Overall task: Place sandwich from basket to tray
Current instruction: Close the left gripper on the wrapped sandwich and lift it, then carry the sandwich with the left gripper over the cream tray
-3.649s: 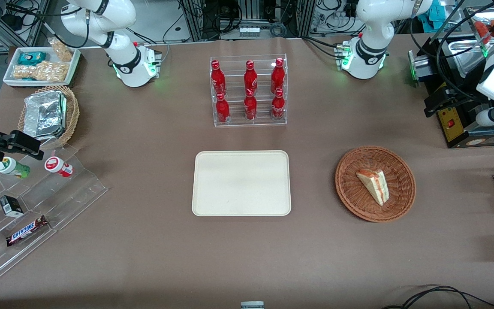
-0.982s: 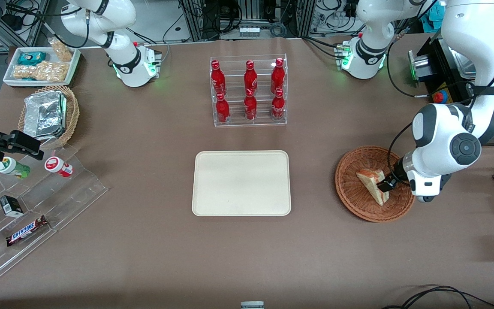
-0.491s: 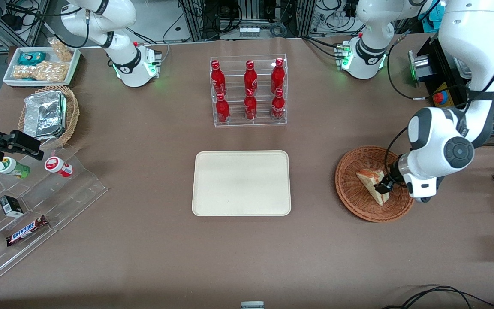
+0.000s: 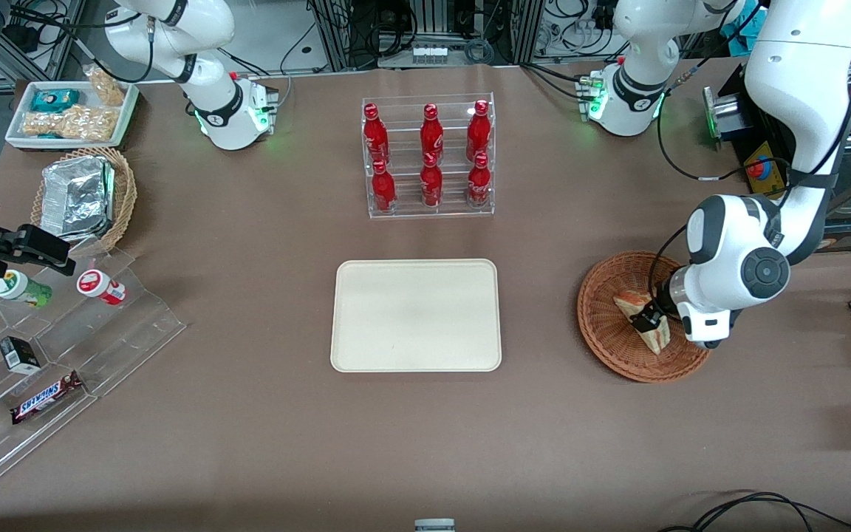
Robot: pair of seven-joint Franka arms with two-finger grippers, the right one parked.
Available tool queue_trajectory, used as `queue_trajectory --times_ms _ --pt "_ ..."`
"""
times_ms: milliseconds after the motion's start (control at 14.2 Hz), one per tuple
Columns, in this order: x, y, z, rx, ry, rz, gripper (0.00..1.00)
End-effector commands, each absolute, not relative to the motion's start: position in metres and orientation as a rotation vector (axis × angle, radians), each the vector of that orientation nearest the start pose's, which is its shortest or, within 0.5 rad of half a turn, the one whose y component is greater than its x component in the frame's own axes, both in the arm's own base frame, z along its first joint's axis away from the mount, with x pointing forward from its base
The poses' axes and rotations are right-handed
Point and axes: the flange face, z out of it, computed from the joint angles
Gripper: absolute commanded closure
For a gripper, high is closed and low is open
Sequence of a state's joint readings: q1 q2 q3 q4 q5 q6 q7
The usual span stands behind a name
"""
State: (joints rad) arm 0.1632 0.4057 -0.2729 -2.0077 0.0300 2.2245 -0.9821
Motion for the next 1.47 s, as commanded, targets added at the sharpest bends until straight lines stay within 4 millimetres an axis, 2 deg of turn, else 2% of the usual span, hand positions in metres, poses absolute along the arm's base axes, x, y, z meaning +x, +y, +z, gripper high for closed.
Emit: queue_trajectory --times_ms 0,70,140,211,351,491,561,772,912,1053,1123,1193,1263,1404 --pt "0.58 -0.058 0.246 -2.81 -1.318 0.281 0.77" --pt "0.579 -0.057 0.248 -2.814 -1.308 0.282 0.91" --pt "0.58 -0.055 0.252 -2.81 -1.306 0.287 0.94" --pt "0.582 -0.055 0.262 -2.807 -1.302 0.288 0.94" --pt "0.593 -0.057 0.297 -2.806 -1.287 0.274 0.94" --pt "0.604 -0.074 0.329 -2.817 -1.246 0.282 0.94" --pt "0.608 -0.104 0.346 -2.848 -1.173 0.263 0.95" --pt "0.603 -0.194 0.368 -2.917 -0.904 0.134 0.94" --pt "0.582 -0.262 0.364 -2.956 -0.724 0.115 0.94" --pt "0.57 -0.318 0.356 -2.992 -0.55 0.1 0.92" --pt "0.562 -0.358 0.355 -3.018 -0.469 0.087 0.92" --pt "0.554 -0.387 0.35 -3.034 -0.411 0.084 0.92" --pt "0.544 -0.415 0.336 -3.041 -0.358 0.104 0.91" --pt "0.542 -0.447 0.322 -3.061 -0.308 0.107 0.9"
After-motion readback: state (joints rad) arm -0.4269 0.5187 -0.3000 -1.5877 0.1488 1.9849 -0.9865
